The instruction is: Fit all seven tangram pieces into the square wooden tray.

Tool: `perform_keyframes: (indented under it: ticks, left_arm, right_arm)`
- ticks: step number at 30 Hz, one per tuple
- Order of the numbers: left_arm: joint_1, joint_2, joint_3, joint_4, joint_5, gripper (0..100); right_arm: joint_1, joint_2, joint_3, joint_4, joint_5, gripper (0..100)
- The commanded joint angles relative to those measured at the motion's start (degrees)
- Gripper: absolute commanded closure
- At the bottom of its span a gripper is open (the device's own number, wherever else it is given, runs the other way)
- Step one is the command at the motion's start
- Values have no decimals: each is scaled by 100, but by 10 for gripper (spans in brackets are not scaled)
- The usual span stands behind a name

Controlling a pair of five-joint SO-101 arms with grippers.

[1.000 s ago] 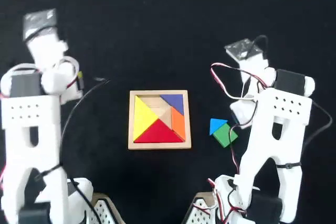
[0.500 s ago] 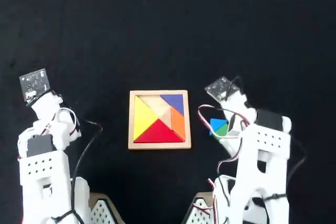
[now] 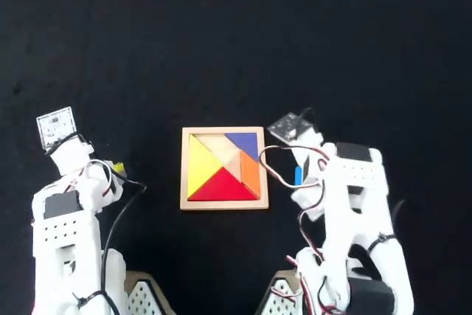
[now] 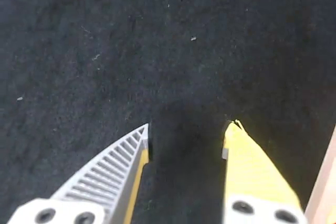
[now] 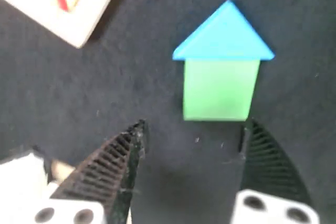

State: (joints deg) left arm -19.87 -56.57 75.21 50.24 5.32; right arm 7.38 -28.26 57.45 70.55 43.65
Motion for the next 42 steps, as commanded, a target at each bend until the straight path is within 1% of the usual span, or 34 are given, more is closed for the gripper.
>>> perform_keyframes:
  ticks: [1, 3, 9, 17, 19, 21, 23, 27, 29, 30, 32, 34, 39, 42]
  left_arm:
    - [4, -9, 127, -448, 0, 762]
    - [4, -18, 145, -457, 0, 762]
    - [13, -18, 163, -492, -9, 762]
    - [4, -18, 163, -492, -9, 762]
    - [13, -18, 171, -492, -9, 762]
    - [22, -18, 171, -492, -9, 762]
    - [31, -18, 171, -492, -9, 762]
    - [40, -18, 180, -492, -9, 762]
    - [40, -9, 180, -492, -9, 762]
    - [40, -9, 180, -492, -9, 762]
    - [48, 9, 180, -492, -9, 762]
    - [48, 18, 180, -492, -9, 762]
    - [48, 18, 180, -501, -9, 762]
    - [48, 18, 180, -501, -9, 762]
  right_arm:
    - [-123, 163, -101, -404, -431, 693]
    - [-53, 277, -119, -510, -510, 685]
    - [35, 646, -110, -897, -316, 685]
    - [264, 1684, -189, -1495, -308, 687]
    - [273, 1859, -347, -1407, -299, 688]
    - [246, 1947, -435, -1319, -70, 698]
    - [246, 1956, -435, -1319, 193, 756]
    - [255, 1956, -453, -1363, 308, 929]
    - [255, 1947, -453, -1363, 308, 980]
    - [264, 1938, -470, -1354, 316, 988]
    - [290, 1798, -593, -1240, 316, 985]
    - [290, 1490, -769, -905, 325, 985]
    - [229, 127, -1719, 527, 325, 985]
    - [-97, -593, -2325, 1204, 290, 985]
